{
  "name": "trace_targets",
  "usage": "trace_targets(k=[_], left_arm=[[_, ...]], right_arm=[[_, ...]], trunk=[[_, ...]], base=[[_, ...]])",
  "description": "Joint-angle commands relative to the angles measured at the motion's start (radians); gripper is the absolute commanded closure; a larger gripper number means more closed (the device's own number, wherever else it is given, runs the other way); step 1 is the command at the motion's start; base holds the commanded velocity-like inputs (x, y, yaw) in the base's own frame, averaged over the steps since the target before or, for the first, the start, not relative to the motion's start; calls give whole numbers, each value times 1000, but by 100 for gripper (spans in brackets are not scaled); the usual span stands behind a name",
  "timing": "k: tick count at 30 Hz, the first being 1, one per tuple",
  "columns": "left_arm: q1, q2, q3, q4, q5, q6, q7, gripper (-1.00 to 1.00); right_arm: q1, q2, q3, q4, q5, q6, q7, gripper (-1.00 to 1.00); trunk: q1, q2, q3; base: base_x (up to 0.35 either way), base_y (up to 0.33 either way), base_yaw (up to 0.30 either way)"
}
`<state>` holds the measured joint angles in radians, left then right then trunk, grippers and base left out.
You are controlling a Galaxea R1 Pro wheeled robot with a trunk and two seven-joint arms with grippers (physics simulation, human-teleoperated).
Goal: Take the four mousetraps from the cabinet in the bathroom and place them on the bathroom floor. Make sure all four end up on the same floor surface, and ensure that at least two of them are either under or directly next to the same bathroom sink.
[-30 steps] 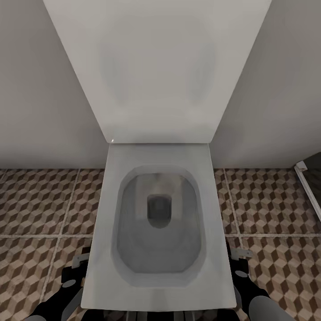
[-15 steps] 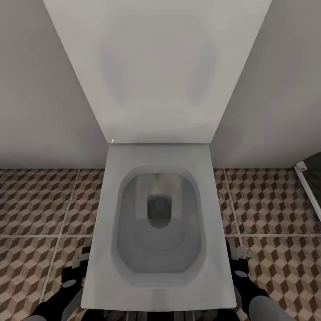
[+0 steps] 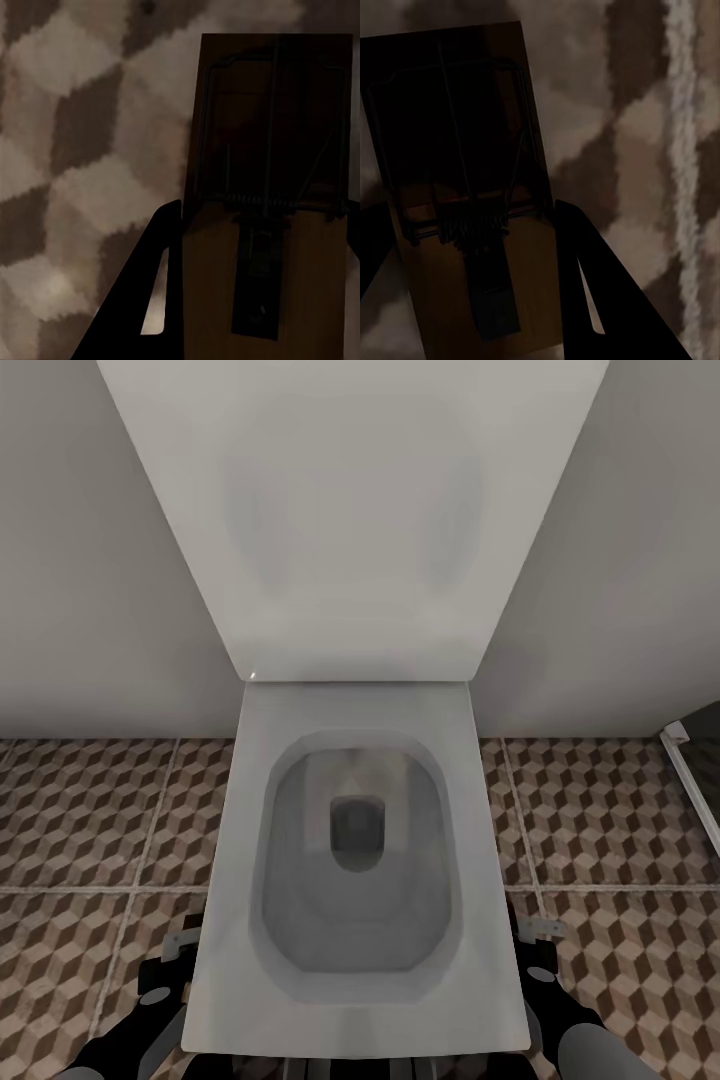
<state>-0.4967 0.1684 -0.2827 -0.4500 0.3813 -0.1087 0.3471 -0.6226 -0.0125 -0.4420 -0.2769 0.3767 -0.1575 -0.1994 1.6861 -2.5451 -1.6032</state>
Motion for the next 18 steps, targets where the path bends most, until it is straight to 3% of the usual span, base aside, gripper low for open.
trace_targets(k=[1, 12, 13, 18], left_arm=[[-1, 1, -16, 1, 10, -2, 12, 100], [-1, 0, -16, 1, 10, -2, 12, 100], [-1, 0, -16, 1, 10, -2, 12, 100], [-1, 0, -16, 1, 10, -3, 12, 100]], right_arm=[[-2, 0, 1, 6, -2, 82, -15, 100], [-2, -1, 0, 6, -2, 82, -16, 100], [-2, -1, 0, 6, -2, 82, -16, -100], [-2, -1, 0, 6, -2, 82, -15, -100]], trunk=[[1, 0, 0], [1, 0, 0], [1, 0, 0], [1, 0, 0]], base=[[0, 0, 0], [0, 0, 0], [0, 0, 0], [0, 0, 0]])
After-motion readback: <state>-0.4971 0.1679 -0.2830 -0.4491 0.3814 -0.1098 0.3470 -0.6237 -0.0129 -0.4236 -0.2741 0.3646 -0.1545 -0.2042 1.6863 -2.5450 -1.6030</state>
